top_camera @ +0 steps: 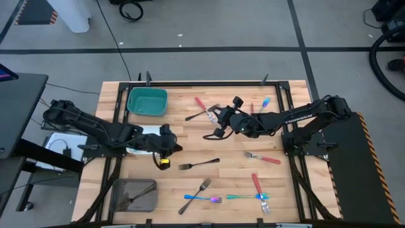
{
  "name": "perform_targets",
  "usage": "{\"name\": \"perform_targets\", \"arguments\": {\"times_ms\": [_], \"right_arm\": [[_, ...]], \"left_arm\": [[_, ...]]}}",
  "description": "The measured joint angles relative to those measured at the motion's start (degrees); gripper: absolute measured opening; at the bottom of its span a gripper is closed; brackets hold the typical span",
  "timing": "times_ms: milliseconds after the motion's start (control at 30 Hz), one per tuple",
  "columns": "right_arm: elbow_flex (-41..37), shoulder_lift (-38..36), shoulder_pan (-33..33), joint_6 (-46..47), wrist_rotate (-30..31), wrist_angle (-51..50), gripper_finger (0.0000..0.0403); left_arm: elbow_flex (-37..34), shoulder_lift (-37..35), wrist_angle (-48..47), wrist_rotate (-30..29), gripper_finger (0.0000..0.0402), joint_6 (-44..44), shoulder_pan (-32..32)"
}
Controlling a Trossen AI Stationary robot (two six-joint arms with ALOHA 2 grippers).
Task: Sort silverware by color (type)
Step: Put the pink fork into the green bin
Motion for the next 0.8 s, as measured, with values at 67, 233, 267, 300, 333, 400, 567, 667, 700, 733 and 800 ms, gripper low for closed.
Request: {"name": "perform_targets", "arguments": {"times_ms": [67,233,267,300,333,400,567,667,700,733,800], "right_arm": [[0.0,0.0,0.36,0.5,0.01,-0.42,0.0082],[0.0,0.0,1.08,1.44,0.24,-1.85,0.0082],[0.0,0.0,1.27,1.44,0.37,-1.98,0.0082],[0.0,0.0,1.42,1.44,0.41,-2.0,0.0082],[0.0,0.0,1.54,1.44,0.45,-2.1,0.0082],[0.0,0.0,1.74,1.44,0.63,-2.29,0.0082],[0.0,0.0,1.75,1.44,0.61,-2.3,0.0082],[0.0,0.0,1.38,1.44,0.39,-2.55,0.0082],[0.0,0.0,1.27,1.44,0.39,-2.59,0.0082],[0.0,0.0,1.05,1.42,0.39,-2.66,0.0082],[0.0,0.0,0.62,1.4,0.35,-2.68,0.0082]], "left_arm": [[-0.07,2.0,1.54,0.44,0.0039,2.69,0.16],[0.0,7.28,8.71,-0.13,0.0039,8.11,1.12],[0.0,8.01,9.54,-0.11,0.0039,8.02,1.58],[-0.08,8.46,10.04,-0.13,0.0039,7.79,2.16],[-0.07,9.12,11.53,-0.16,0.0039,7.75,3.02],[0.0,9.69,12.37,-0.23,0.0039,7.97,4.97],[-0.04,9.98,12.51,-0.24,0.0039,8.88,12.59],[-0.04,9.98,12.46,-0.39,0.0039,10.28,17.71],[-0.04,9.98,12.46,-0.39,0.0039,10.65,19.23],[-0.04,9.98,12.48,-0.35,0.0039,11.14,20.74],[-0.04,9.96,12.49,-0.33,0.0039,13.59,23.38]]}}
